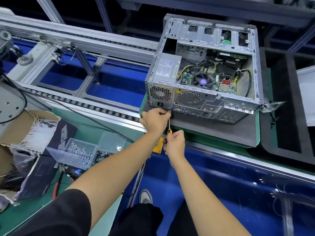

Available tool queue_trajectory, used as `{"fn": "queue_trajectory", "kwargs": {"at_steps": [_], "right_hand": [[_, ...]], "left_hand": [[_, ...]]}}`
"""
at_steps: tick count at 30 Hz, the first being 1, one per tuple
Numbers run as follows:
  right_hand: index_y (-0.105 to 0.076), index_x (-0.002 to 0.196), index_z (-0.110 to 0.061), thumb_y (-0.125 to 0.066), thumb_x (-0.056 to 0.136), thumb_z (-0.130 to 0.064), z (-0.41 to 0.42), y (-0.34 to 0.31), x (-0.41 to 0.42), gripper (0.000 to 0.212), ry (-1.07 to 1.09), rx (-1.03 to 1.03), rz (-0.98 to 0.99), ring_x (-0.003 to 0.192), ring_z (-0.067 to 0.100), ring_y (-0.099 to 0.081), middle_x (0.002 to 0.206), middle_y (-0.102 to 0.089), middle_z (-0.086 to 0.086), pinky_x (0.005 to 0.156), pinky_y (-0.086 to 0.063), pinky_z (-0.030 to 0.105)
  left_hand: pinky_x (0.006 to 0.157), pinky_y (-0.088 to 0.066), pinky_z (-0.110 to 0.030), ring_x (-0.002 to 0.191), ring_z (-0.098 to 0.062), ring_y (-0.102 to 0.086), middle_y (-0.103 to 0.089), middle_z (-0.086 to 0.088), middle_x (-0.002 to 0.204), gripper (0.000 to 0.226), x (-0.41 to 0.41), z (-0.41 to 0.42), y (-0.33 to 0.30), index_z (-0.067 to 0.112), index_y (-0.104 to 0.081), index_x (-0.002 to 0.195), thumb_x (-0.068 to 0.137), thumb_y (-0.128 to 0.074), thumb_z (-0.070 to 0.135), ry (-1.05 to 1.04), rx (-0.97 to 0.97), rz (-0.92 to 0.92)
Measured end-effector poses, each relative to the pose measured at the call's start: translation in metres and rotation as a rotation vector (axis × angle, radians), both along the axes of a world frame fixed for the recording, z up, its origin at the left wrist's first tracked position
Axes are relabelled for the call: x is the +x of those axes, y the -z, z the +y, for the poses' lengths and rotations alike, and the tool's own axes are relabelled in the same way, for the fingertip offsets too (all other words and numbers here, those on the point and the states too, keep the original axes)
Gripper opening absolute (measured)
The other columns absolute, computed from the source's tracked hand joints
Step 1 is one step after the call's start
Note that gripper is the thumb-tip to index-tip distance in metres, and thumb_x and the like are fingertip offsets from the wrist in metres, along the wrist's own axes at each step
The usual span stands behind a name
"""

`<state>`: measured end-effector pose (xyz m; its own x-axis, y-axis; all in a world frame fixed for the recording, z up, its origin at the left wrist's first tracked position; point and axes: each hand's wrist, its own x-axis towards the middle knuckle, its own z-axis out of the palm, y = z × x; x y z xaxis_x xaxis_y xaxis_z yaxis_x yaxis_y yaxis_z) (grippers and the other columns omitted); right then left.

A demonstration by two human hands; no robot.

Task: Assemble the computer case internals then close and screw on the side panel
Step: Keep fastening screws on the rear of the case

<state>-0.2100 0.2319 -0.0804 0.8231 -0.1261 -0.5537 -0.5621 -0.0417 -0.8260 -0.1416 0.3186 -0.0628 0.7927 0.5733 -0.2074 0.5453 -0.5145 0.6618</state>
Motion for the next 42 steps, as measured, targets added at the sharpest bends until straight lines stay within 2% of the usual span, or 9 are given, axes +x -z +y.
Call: {"fn": "queue_trajectory", "kwargs": {"at_steps": [5, 10, 13, 17, 22, 25, 31, 36, 42], "right_hand": [[-0.036, 0.085, -0.016, -0.048, 0.104, -0.013, 0.0, 0.003, 0.002, 0.023, -0.023, -0.062, -0.027, 0.045, 0.013, -0.045, 0.073, -0.061, 0.011, 0.042, -0.036, 0.029], [-0.036, 0.086, -0.016, -0.048, 0.104, -0.013, 0.002, 0.002, 0.005, 0.022, -0.057, -0.105, -0.044, 0.046, 0.016, -0.047, 0.076, -0.063, 0.016, 0.042, -0.037, 0.029], [-0.036, 0.085, -0.016, -0.05, 0.102, -0.014, 0.003, 0.003, 0.005, 0.022, -0.057, -0.159, -0.061, 0.06, 0.024, -0.052, 0.087, -0.066, 0.028, 0.054, -0.043, 0.039], [-0.036, 0.084, -0.018, -0.05, 0.101, -0.016, 0.004, 0.002, 0.005, 0.023, -0.067, -0.207, -0.083, 0.068, 0.027, -0.056, 0.089, -0.067, 0.025, 0.062, -0.052, 0.05], [-0.036, 0.084, -0.018, -0.05, 0.101, -0.016, 0.005, 0.004, 0.004, 0.022, -0.08, -0.224, -0.102, 0.068, 0.026, -0.055, 0.09, -0.067, 0.023, 0.059, -0.045, 0.041], [-0.037, 0.084, -0.017, -0.051, 0.101, -0.014, 0.005, 0.004, 0.004, 0.022, -0.081, -0.232, -0.103, 0.069, 0.027, -0.055, 0.089, -0.066, 0.021, 0.058, -0.043, 0.039], [-0.037, 0.084, -0.017, -0.051, 0.101, -0.013, 0.006, 0.007, 0.003, 0.022, -0.073, -0.25, -0.104, 0.069, 0.025, -0.053, 0.086, -0.062, 0.017, 0.058, -0.041, 0.037], [-0.037, 0.083, -0.018, -0.051, 0.101, -0.014, 0.007, 0.008, 0.003, 0.023, -0.057, -0.248, -0.112, 0.068, 0.025, -0.052, 0.081, -0.058, 0.012, 0.057, -0.042, 0.039], [-0.037, 0.083, -0.017, -0.051, 0.099, -0.011, 0.008, 0.009, 0.001, 0.022, -0.055, -0.258, -0.133, 0.064, 0.021, -0.048, 0.075, -0.053, 0.007, 0.054, -0.037, 0.035]], "left_hand": [[0.076, -0.014, -0.034, 0.107, -0.019, -0.044, -0.058, 0.019, 0.071, 0.02, 0.002, -0.003, 0.0, 0.035, -0.079, 0.082, 0.083, -0.07, 0.053, -0.01, 0.07, -0.023], [0.08, -0.023, -0.036, 0.108, -0.018, -0.046, -0.07, 0.015, 0.079, 0.021, 0.005, -0.005, 0.004, 0.034, -0.08, 0.085, 0.083, -0.07, 0.052, -0.013, 0.108, -0.055], [0.078, -0.018, -0.034, 0.107, -0.017, -0.046, -0.071, 0.015, 0.078, 0.02, 0.004, -0.006, 0.005, 0.033, -0.079, 0.082, 0.084, -0.07, 0.051, -0.02, 0.111, -0.086], [0.078, -0.017, -0.033, 0.105, -0.014, -0.045, -0.068, 0.017, 0.075, 0.019, 0.004, -0.007, 0.006, 0.032, -0.079, 0.081, 0.083, -0.071, 0.05, -0.047, 0.106, -0.107], [0.076, -0.015, -0.033, 0.097, -0.008, -0.039, -0.053, 0.023, 0.06, 0.017, 0.003, -0.007, 0.007, 0.033, -0.076, 0.076, 0.083, -0.071, 0.047, -0.061, 0.079, -0.13], [0.078, -0.018, -0.033, 0.094, -0.006, -0.033, -0.048, 0.026, 0.058, 0.016, 0.002, -0.006, 0.008, 0.033, -0.076, 0.077, 0.083, -0.072, 0.047, -0.056, 0.069, -0.148], [0.071, -0.011, -0.032, 0.093, -0.004, -0.031, -0.049, 0.024, 0.06, 0.013, 0.003, -0.006, 0.007, 0.034, -0.074, 0.076, 0.081, -0.073, 0.046, -0.029, 0.075, -0.123], [0.076, -0.016, -0.033, 0.091, -0.005, -0.032, -0.052, 0.023, 0.06, 0.014, 0.002, -0.006, 0.011, 0.034, -0.073, 0.074, 0.082, -0.072, 0.046, -0.035, 0.061, -0.166], [0.073, -0.014, -0.032, 0.089, -0.003, -0.033, -0.053, 0.025, 0.058, 0.017, 0.001, -0.005, 0.014, 0.039, -0.066, 0.068, 0.082, -0.071, 0.048, -0.045, 0.067, -0.189]]}}
